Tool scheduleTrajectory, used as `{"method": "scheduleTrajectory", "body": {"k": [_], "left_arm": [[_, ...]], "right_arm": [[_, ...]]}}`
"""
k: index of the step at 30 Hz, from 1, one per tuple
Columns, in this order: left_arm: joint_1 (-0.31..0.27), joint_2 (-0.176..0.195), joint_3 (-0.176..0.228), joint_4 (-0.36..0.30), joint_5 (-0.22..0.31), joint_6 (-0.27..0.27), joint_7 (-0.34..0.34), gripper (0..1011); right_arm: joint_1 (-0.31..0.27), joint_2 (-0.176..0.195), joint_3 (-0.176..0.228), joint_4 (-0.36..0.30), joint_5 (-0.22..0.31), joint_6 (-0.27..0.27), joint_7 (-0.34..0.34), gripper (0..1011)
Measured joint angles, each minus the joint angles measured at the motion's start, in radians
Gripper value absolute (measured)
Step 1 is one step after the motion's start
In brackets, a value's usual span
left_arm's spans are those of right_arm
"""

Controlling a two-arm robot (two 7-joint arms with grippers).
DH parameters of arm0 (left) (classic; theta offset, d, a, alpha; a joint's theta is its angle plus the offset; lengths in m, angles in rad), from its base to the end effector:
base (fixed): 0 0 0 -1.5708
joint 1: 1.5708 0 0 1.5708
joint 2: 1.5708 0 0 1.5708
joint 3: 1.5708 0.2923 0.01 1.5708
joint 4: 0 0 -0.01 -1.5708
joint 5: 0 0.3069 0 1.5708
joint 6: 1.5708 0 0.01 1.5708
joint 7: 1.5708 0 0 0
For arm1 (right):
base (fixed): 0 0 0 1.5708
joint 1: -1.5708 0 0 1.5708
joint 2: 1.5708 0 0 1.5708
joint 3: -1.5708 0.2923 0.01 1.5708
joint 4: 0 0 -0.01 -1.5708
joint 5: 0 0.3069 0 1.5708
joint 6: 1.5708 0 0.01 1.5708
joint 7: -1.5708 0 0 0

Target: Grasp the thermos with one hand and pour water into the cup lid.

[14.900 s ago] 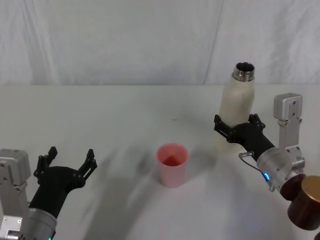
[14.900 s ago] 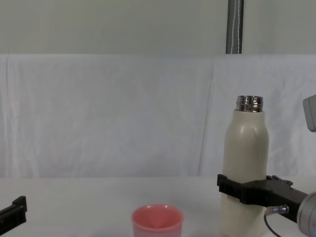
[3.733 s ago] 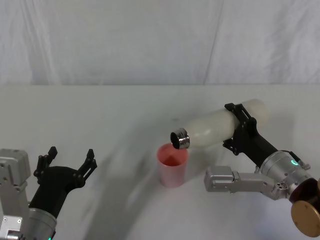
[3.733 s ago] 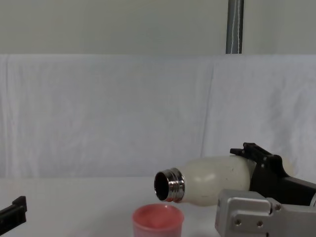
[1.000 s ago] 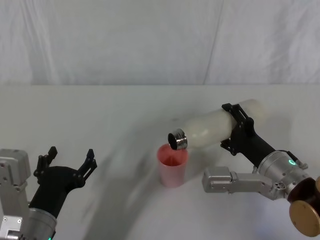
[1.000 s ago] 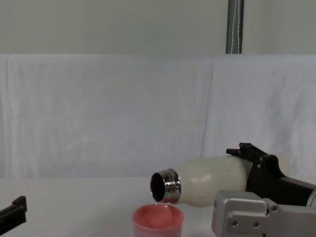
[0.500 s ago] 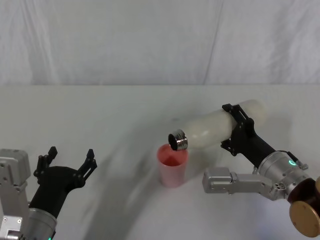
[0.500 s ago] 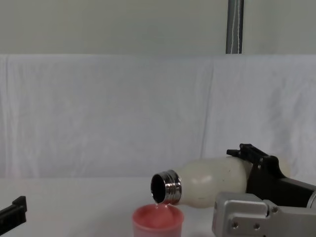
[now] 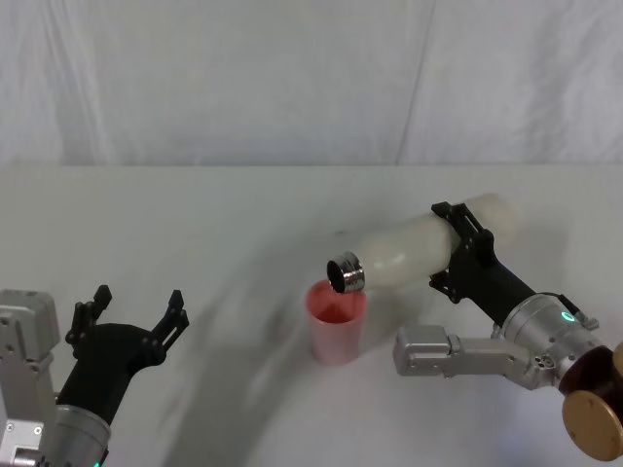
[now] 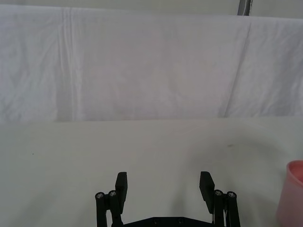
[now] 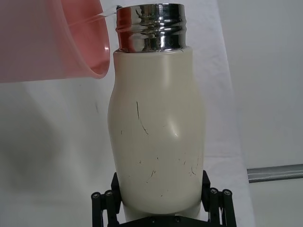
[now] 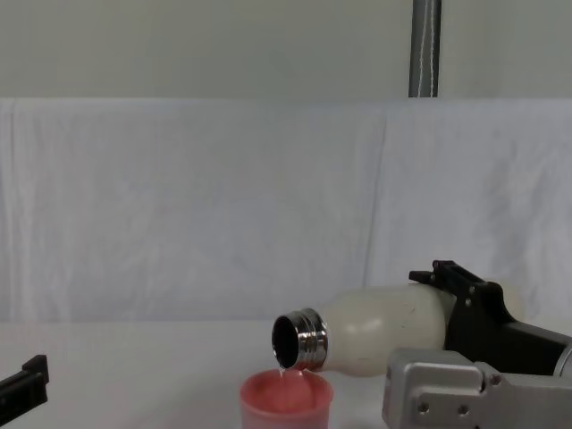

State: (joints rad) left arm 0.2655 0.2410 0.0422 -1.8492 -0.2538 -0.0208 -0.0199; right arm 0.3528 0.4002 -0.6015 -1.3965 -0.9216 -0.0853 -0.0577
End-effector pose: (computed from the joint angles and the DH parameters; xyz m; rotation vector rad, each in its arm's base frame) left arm 0.2505 0.0383 -0.2874 -0.0380 0.0140 1.4459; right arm 0.3855 0.0286 -0.2835 -0.7391 -1.2969 -0.8373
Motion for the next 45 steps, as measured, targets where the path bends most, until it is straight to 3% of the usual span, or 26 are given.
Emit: {"method": "scheduleTrajectory", "body": {"k": [24,35,45], "left_arm": [[0.0,0.0,0.0,0.0,0.0,0.0,0.0,1001],[0.0,0.0,0.0,0.0,0.0,0.0,0.0,1001],[0.0,0.0,0.0,0.0,0.0,0.0,0.0,1001]], "right_arm": [[0.006,0.001,-0.001,0.003,0.0,-0.004,-0.003,964],[0.0,-0.011,0.019,0.004,0.051,-0.023,0.003,963],[-0.02,-0.036,0.064,0.004,0.154,-0.052,0.032,964]]}}
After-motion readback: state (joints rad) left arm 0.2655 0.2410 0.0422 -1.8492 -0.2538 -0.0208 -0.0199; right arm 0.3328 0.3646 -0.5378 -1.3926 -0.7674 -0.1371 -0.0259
